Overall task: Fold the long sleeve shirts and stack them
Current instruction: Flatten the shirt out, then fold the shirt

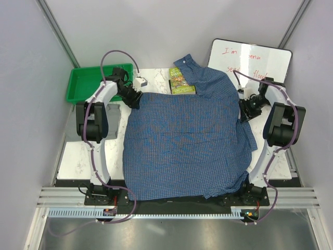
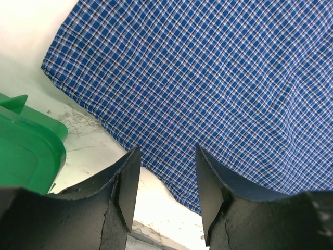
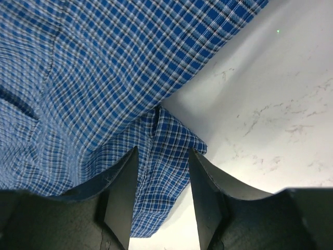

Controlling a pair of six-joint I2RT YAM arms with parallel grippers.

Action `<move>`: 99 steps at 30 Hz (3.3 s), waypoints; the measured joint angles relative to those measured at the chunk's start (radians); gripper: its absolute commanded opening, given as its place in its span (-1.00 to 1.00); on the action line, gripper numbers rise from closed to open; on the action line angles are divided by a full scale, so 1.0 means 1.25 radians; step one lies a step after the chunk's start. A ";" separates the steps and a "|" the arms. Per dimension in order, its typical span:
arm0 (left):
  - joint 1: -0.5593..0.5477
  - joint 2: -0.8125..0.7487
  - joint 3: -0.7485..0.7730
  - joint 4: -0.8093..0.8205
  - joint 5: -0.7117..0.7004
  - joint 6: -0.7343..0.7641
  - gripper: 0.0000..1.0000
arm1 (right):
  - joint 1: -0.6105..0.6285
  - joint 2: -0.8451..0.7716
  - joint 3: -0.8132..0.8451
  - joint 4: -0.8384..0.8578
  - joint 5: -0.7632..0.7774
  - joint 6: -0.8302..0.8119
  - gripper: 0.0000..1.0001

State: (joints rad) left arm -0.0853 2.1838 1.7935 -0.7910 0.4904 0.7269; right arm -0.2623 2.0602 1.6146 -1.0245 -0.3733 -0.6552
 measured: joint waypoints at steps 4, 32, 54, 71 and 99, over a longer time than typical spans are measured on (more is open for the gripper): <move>-0.002 0.013 0.001 -0.001 -0.022 0.000 -0.02 | 0.005 0.033 0.000 0.018 0.018 -0.004 -0.38; 0.001 -0.031 -0.108 -0.011 -0.108 -0.025 -0.05 | -0.046 -0.022 0.109 -0.051 0.034 0.022 0.15; 0.004 -0.031 0.002 -0.063 -0.005 -0.076 0.62 | 0.109 0.197 0.375 0.401 -0.137 0.355 0.14; 0.004 -0.030 0.021 -0.078 -0.005 -0.077 0.65 | 0.123 0.232 0.412 0.463 -0.129 0.352 0.03; 0.004 0.110 0.228 -0.078 0.016 -0.003 0.48 | 0.137 0.237 0.415 0.457 -0.178 0.355 -1.00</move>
State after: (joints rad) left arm -0.0807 2.3211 2.0789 -0.8890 0.5110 0.7235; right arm -0.0910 2.3569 2.1330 -0.4538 -0.5953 -0.2111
